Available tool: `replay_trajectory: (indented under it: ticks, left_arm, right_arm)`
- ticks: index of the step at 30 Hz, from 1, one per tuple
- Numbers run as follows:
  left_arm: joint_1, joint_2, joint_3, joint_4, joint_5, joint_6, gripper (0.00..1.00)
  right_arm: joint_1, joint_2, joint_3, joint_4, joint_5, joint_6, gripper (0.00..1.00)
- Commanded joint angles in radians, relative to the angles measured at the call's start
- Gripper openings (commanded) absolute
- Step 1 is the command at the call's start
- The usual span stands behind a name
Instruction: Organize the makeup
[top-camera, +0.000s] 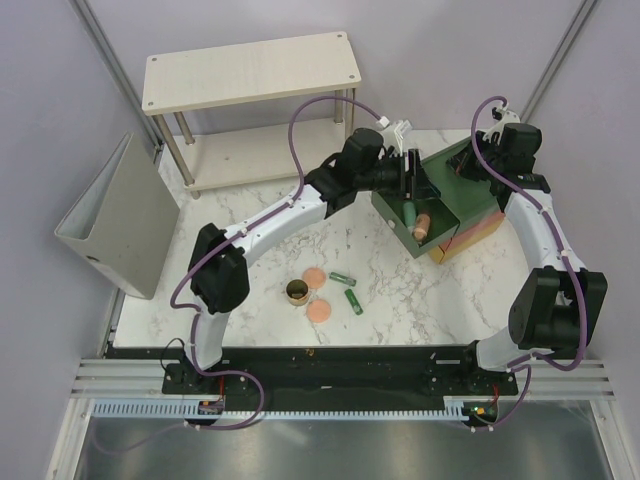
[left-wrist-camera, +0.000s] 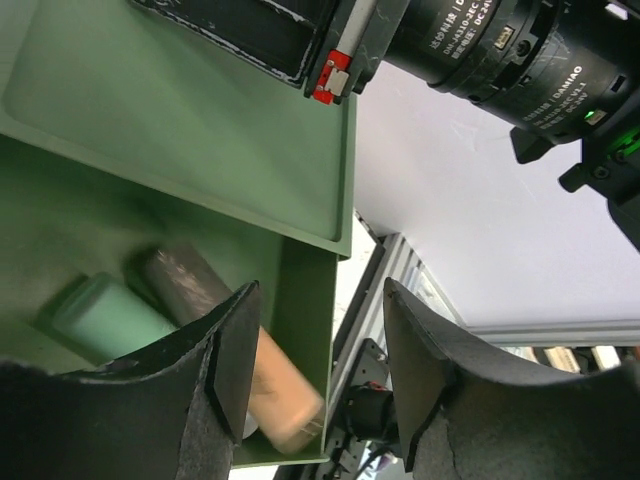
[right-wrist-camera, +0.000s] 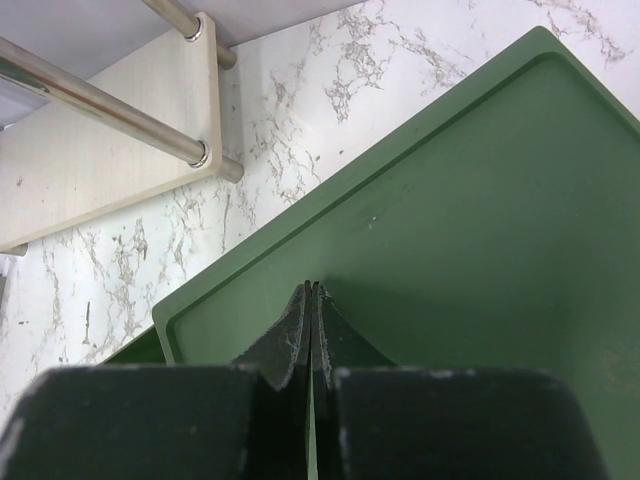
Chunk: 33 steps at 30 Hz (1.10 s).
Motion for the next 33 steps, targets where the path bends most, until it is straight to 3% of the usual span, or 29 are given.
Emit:
replay_trajectory:
  ticks: [1, 5, 8, 11, 12, 18, 23, 33]
  left_arm:
    - [0.008, -0.083, 0.042, -0.017, -0.057, 0.097, 0.58]
    - [0.024, -0.104, 0.039, -0.052, -0.068, 0.132, 0.54]
    - [0.027, -0.123, 0.03, -0.078, -0.067, 0.158, 0.44]
    - [0.03, -0.156, -0.002, -0.118, -0.077, 0.198, 0.23]
    - [0.033, -0.169, -0.018, -0.129, -0.102, 0.213, 0.03]
    - [0.045, -0.305, -0.229, -0.183, -0.217, 0.275, 0.02]
    - [0.045, -0.333, -0.376, -0.194, -0.221, 0.289, 0.02]
    - [0.044, -0.209, -0.375, -0.164, -0.123, 0.247, 0.02]
  right_arm:
    - [0.013, 0.071, -0.092, -0.304, 0.029, -0.034, 0.0]
    - [0.012, 0.071, -0.091, -0.301, 0.026, -0.032, 0.0]
    - [0.013, 0.071, -0.091, -0.301, 0.029, -0.032, 0.0]
    - [0.012, 0.071, -0.092, -0.301, 0.029, -0.032, 0.0]
    - [0.012, 0.07, -0.092, -0.302, 0.03, -0.034, 0.0]
    - [0.012, 0.07, -0.097, -0.298, 0.029, -0.034, 0.0]
    - [0.013, 0.074, -0.097, -0.298, 0.026, -0.032, 0.0]
    - [0.013, 0.068, -0.097, -0.299, 0.029, -0.031, 0.0]
